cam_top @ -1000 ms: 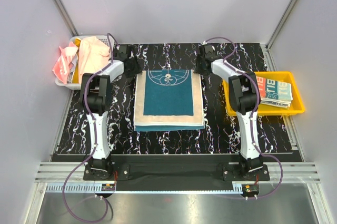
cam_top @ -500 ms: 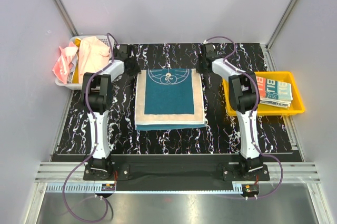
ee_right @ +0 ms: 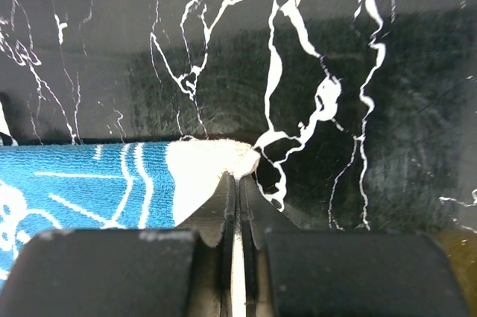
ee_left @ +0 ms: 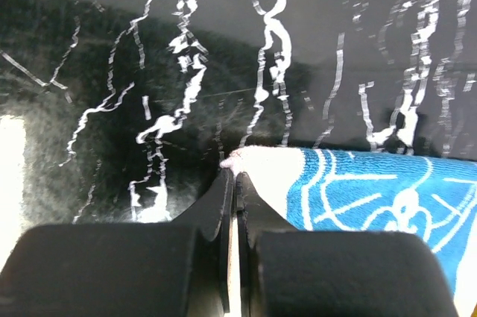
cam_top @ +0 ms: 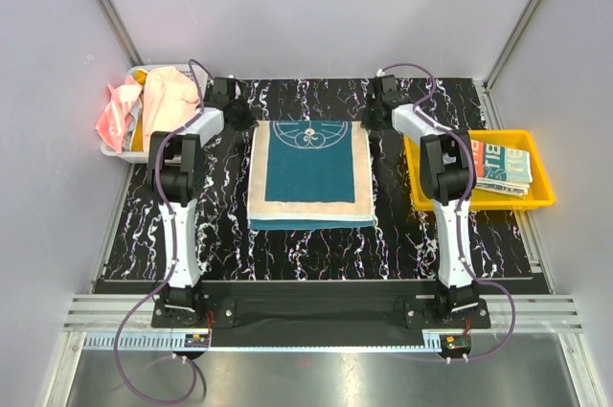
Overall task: Fold and stack the towels
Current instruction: Fold the towel
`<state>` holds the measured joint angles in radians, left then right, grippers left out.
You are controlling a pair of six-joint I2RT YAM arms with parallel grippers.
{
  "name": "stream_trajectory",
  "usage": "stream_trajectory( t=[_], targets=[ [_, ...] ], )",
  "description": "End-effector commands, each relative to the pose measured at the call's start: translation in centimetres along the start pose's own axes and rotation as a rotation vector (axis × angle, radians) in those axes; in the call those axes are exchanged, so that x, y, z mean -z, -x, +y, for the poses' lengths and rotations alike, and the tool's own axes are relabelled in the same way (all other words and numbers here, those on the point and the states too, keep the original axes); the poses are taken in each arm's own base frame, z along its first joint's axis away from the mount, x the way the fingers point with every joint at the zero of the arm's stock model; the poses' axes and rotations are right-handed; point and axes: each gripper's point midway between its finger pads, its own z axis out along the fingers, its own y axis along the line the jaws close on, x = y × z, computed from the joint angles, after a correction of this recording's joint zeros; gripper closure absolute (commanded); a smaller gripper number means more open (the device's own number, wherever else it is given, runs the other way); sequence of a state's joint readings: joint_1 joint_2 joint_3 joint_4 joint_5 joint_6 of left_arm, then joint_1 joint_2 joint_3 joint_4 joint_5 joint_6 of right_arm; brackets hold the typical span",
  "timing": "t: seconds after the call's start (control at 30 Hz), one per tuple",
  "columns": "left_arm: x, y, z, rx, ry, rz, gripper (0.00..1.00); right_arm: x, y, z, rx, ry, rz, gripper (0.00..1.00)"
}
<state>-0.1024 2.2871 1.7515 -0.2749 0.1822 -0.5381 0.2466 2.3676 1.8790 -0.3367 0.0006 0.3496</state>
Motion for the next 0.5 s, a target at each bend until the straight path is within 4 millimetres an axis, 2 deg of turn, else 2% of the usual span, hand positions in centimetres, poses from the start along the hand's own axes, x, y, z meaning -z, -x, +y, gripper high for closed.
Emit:
stream_trajectory(
  t=[0.0, 0.07, 0.13, 0.2, 0.23, 0.3, 0.37, 0.43, 0.47],
  targets=[
    [4.8, 6.6, -5.0, -0.023, -0.133, -0.187, 1.0, 4.2, 6.9, 1.7, -0.002, 0.059, -0.178, 1.0],
    [6.3, 7.5, -5.8, -0.023, -0.15, -0.225, 1.0, 5.6, 7.8, 2.1, -0.001, 0.076, -0.216, 1.0],
    [6.9, 7.0, -5.3, -0.014, -0.136, -0.228, 1.0, 7.0, 8.4, 2.3, -0.008, 0.09, -0.248, 1.0],
    [8.4, 7.5, -6.0, -0.01, -0.161, -0.262, 1.0, 7.8, 8.5, 2.5, -0.022, 0.098, -0.26, 1.0],
    [8.3, 6.3, -5.4, -0.002, -0.152, -0.243, 1.0, 8.6, 8.4, 2.6, -0.023, 0.103, -0.267, 1.0],
    [9.5, 6.1, -5.7, 0.012, -0.169, -0.246, 1.0, 9.4, 8.2, 2.5, -0.041, 0.107, -0.273, 1.0],
    [9.7, 4.4, -5.4, 0.025, -0.177, -0.218, 1.0, 10.5, 7.4, 2.2, -0.051, 0.11, -0.276, 1.0],
    [11.1, 3.9, -5.8, 0.029, -0.188, -0.229, 1.0, 11.6, 6.2, 2.3, -0.06, 0.135, -0.262, 1.0],
    [11.0, 2.6, -4.9, 0.039, -0.167, -0.21, 1.0, 12.0, 5.8, 2.4, -0.071, 0.143, -0.259, 1.0]
  ],
)
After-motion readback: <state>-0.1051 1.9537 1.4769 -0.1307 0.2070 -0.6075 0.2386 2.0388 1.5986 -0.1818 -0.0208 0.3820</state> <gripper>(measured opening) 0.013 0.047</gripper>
